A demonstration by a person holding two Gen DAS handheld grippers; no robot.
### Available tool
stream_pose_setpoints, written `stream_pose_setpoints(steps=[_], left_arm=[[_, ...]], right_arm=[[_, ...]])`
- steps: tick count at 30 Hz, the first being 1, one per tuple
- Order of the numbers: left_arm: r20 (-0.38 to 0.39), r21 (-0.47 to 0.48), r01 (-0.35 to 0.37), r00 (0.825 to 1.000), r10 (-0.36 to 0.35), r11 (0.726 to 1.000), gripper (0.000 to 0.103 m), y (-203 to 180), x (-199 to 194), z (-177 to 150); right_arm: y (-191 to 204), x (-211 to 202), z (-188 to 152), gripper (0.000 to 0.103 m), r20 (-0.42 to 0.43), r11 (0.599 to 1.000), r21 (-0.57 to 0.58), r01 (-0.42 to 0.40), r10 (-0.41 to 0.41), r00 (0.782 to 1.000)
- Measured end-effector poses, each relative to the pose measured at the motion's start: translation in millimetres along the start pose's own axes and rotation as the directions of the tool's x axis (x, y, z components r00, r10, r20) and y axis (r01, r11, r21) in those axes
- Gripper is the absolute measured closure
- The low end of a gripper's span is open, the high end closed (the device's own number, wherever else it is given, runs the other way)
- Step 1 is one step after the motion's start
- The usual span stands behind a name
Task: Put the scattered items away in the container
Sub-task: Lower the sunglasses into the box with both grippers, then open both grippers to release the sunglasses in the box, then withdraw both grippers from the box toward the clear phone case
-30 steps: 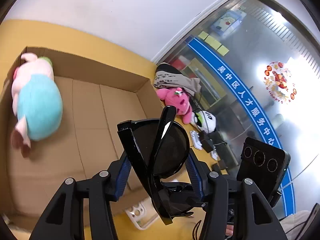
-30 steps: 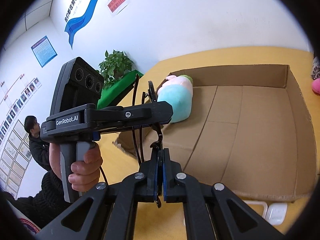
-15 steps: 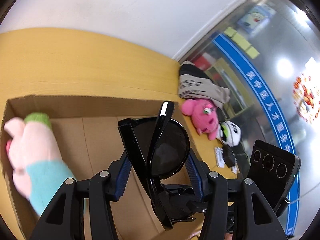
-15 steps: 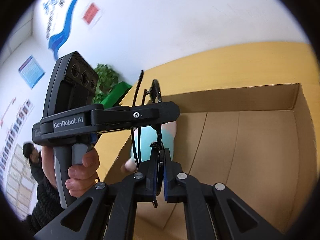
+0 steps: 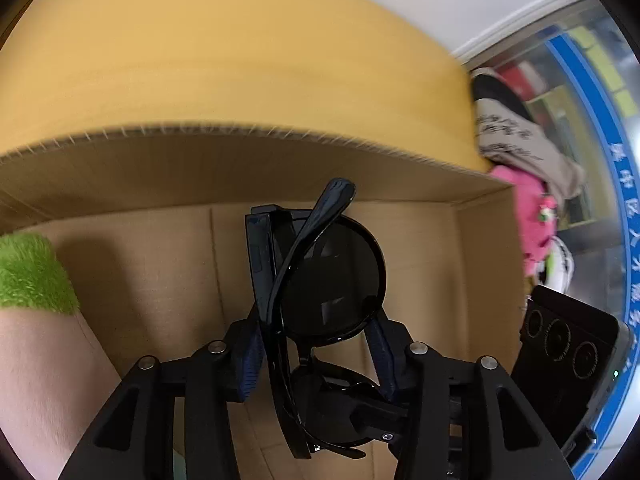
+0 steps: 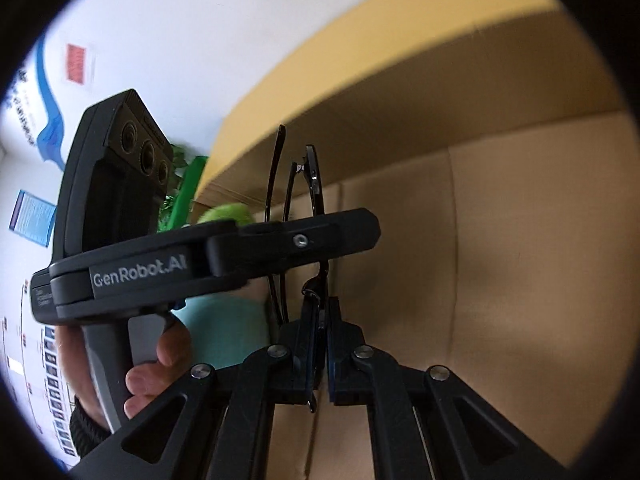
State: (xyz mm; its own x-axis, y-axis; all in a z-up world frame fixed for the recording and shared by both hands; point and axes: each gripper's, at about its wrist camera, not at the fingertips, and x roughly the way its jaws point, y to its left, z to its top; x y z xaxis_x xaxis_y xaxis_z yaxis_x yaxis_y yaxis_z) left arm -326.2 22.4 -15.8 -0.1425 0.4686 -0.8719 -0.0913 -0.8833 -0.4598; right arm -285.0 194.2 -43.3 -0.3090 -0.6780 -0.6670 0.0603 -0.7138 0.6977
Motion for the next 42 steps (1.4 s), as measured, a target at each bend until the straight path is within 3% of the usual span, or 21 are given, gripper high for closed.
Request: stream_pose_setpoints(steps=[10,12,13,17,23,26,29,31,33,34,39,42], left_arm=[[-0.012,-0.026,-0.076,0.997,0.076,0.997,0.054,-3.3,11.6,2.1],[0.007,-0.033,-0.099,0.995,0.099,0.995,0.039,-1.5,7.9,0.5],[0.016,-0.037,-0.106,0.994,0.107,0.994,0.038,-1.2,6.3,0.5],[0.05,-0.036,-0.107,0.993,0.108,0.994,0.038,-3.6,-7.9,-3.5],[0.117,0.021,-0.106,0.988,0.103,0.994,0.037,-23.0,-41.4,-25.1],[0.195,0.097,-0.128,0.975,0.107,0.987,0.034,-40.6,-71.1,-48.2],[0.324,0.166,-0.171,0.94,0.11,0.971,0.02,-59.2,-109.3,-83.0],[0.412,0.185,-0.204,0.904,0.113,0.961,0.013,-70.1,-130.9,-109.7],[0.5,0.185,-0.238,0.858,0.117,0.953,0.007,-75.3,-151.2,-142.2],[0.537,0.185,-0.251,0.835,0.116,0.95,0.007,-74.6,-160.3,-160.6],[0.641,0.166,-0.297,0.757,0.126,0.94,0.005,-71.5,-174.5,-237.1],[0.667,0.154,-0.33,0.73,0.148,0.931,0.004,-74.0,-170.4,-273.6]], right_arm=[[-24.2,12.7,-5.0,0.095,-0.02,0.997,0.074,0.023,-0.021,1.0],[-26.0,12.9,-8.0,0.089,-0.022,0.996,0.085,0.01,-0.008,1.0],[-25.5,11.4,-9.5,0.084,-0.017,0.996,0.085,0.006,-0.005,1.0],[-20.0,-0.4,-14.7,0.064,0.004,0.997,0.068,0.037,-0.038,0.999],[-11.4,-27.1,-26.7,0.056,0.036,0.992,0.034,0.123,-0.124,0.992],[5.7,-53.1,-39.5,0.038,0.082,0.976,-0.032,0.214,-0.211,0.974],[38.5,-90.4,-66.5,0.025,0.171,0.937,-0.148,0.318,-0.292,0.941],[60.2,-113.5,-88.5,0.025,0.239,0.894,-0.224,0.389,-0.337,0.911],[85.3,-131.5,-114.7,0.025,0.31,0.852,-0.279,0.443,-0.356,0.881],[86.1,-137.5,-108.2,0.025,0.338,0.842,-0.289,0.456,-0.356,0.871],[97.9,-173.4,-149.0,0.025,0.455,0.82,-0.267,0.506,-0.356,0.817],[106.1,-182.5,-177.0,0.025,0.499,0.796,-0.253,0.55,-0.38,0.779]])
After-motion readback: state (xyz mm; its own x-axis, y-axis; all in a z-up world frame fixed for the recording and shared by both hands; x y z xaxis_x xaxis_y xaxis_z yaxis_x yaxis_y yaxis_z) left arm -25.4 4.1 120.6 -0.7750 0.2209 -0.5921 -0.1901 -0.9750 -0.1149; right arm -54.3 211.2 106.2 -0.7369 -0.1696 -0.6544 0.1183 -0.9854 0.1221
